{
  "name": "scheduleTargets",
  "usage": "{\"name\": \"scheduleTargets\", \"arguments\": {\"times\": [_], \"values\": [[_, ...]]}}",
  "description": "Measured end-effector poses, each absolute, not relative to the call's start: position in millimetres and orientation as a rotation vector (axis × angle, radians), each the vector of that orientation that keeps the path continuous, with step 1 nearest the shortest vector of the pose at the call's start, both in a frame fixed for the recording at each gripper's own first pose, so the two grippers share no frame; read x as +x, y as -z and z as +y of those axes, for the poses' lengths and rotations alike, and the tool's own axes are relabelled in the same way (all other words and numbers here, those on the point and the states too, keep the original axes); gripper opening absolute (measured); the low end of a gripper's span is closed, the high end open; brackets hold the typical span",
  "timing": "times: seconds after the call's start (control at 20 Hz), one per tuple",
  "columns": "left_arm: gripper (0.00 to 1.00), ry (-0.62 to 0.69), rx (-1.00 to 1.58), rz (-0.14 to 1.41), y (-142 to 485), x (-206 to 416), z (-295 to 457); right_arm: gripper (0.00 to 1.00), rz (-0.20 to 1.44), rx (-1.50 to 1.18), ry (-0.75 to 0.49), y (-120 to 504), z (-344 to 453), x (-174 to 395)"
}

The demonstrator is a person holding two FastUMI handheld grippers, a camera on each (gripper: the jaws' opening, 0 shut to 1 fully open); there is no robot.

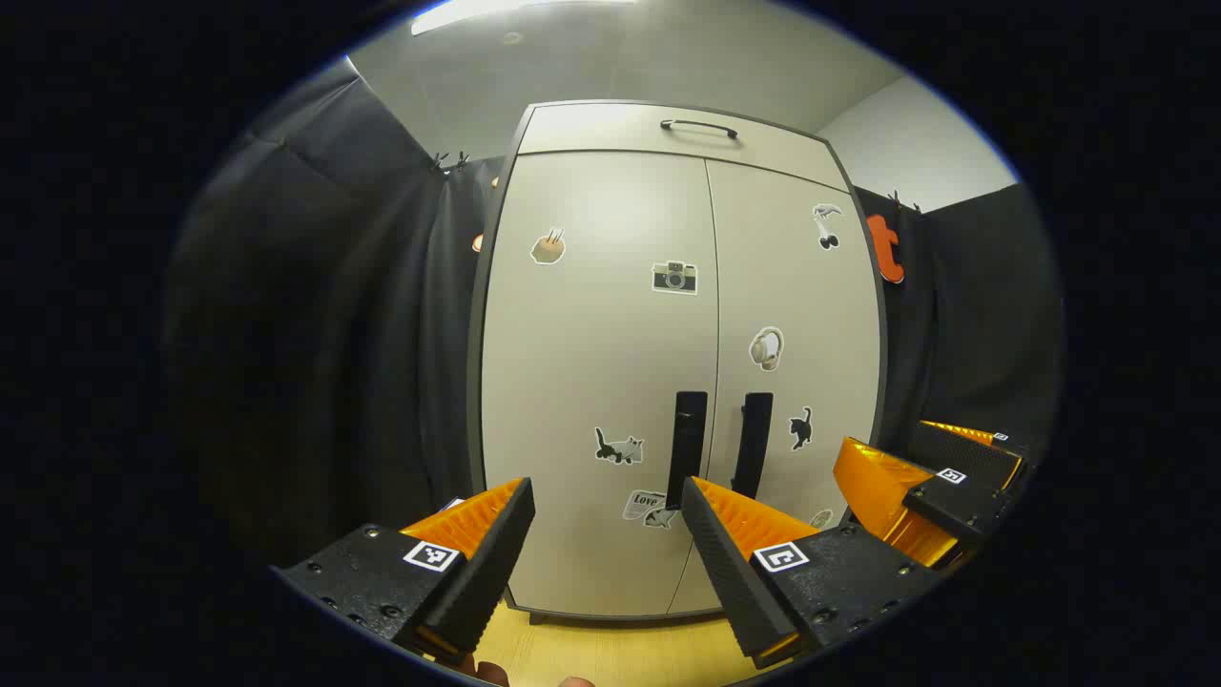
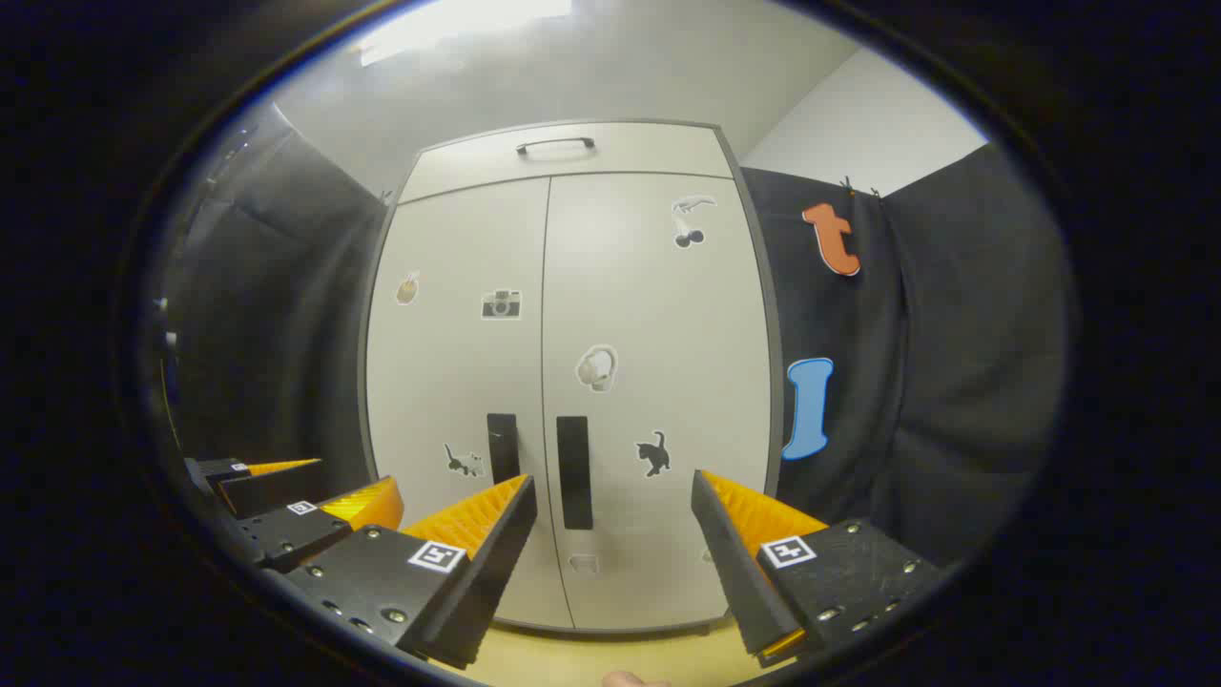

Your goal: Open the right door of the double-door shoe cabinet with the right hand, and open the left door with the left hand.

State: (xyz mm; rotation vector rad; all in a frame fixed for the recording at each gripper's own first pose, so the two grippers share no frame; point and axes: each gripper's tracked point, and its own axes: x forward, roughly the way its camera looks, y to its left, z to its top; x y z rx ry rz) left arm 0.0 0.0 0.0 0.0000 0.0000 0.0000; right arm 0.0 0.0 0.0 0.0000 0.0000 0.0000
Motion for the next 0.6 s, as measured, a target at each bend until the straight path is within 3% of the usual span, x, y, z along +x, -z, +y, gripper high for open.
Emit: {"name": "scheduleTargets", "arguments": {"times": [0.05, 0.1, 0.6], "values": [[1.00, -0.002, 0.000, 0.002, 1, 0, 1, 0.97, 0.001, -0.001, 0.001, 0, 1, 1], [0.96, -0.005, 0.001, 0.004, 1, 1, 3, 0.97, 0.002, -0.001, 0.003, 1, 0, 1], [0.96, -0.034, -0.001, 0.007, 1, 6, 17, 0.97, 0.011, -0.002, -0.004, 3, 9, 12]]}}
